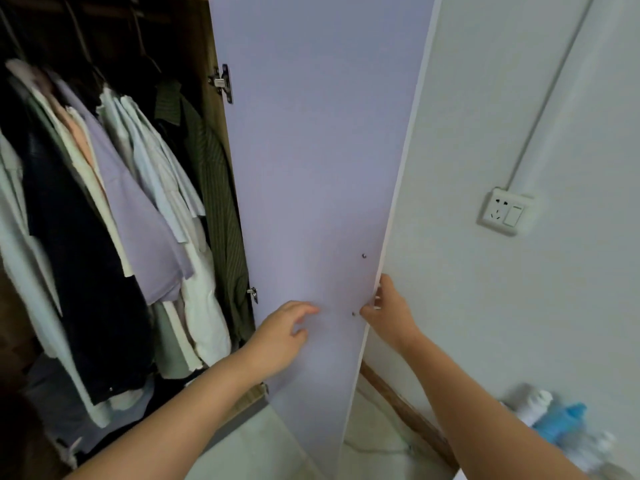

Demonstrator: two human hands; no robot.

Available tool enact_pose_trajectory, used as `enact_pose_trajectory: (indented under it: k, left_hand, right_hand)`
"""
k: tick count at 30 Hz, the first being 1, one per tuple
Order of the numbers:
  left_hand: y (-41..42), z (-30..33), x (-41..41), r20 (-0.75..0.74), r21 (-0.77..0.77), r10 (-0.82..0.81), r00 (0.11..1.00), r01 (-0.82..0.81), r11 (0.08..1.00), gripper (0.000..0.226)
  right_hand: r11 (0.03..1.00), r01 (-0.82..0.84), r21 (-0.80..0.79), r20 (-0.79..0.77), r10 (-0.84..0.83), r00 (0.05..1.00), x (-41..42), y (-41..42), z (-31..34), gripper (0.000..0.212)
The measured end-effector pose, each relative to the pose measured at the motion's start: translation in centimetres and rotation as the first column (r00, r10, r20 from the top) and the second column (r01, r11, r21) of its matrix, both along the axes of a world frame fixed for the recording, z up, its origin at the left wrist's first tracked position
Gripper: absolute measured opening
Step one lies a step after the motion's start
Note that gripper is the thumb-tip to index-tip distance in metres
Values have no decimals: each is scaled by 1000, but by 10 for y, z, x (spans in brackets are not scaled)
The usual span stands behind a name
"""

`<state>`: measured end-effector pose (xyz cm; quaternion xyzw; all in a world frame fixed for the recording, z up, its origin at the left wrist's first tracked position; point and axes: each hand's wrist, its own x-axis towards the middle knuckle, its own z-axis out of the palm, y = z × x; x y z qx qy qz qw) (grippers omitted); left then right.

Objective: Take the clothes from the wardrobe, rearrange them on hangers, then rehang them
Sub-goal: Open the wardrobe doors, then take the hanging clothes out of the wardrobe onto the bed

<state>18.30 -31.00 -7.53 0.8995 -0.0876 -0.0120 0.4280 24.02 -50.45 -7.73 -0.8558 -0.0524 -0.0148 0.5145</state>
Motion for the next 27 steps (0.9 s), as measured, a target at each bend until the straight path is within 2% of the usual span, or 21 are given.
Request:
enact_pose_trajectory:
  k: [4, 8, 11, 13, 15, 19, 21, 25, 27]
  left_hand:
    - [26, -7, -1, -29, 34, 82, 996, -81, 996, 38]
    - [56, -13, -6, -34, 66, 161, 986, -159, 985, 35]
    - [80, -18, -15, -74, 54, 224, 972, -220, 974, 33]
    - [96, -21, -23, -105, 40, 256, 961, -253, 967, 31]
    - [112, -23, -31, -109, 36, 291, 950, -289, 957, 31]
    - [142, -19, -50, -146, 3, 325, 934, -328, 945, 30]
    - [159, -17, -60, -159, -16, 337, 928, -344, 939, 28]
    - [197, -9, -78, -176, 16, 341, 923, -344, 939, 28]
    - [225, -3, -87, -186, 45, 379, 907, -377, 925, 26]
  right_hand:
    - [1000, -14, -16, -49, 13, 999, 9, -9, 5, 35]
    - [998, 0, -60, -26, -1, 1000, 2, -5, 1, 39]
    - [970, 106, -219, -28, -115, 993, -9, 5, -6, 34]
    - [889, 126, -440, -104, -190, 976, -16, 9, -7, 38]
    - [801, 14, -598, -220, -182, 958, -22, 12, -5, 38]
    - [713, -218, -666, -390, -84, 917, -30, 34, -1, 15]
    - [702, -274, -657, -419, -38, 907, -35, 56, 4, 13]
    - [658, -386, -647, -410, 127, 903, -45, 103, 15, 29]
    - [677, -417, -606, -390, 205, 898, -51, 132, 19, 27]
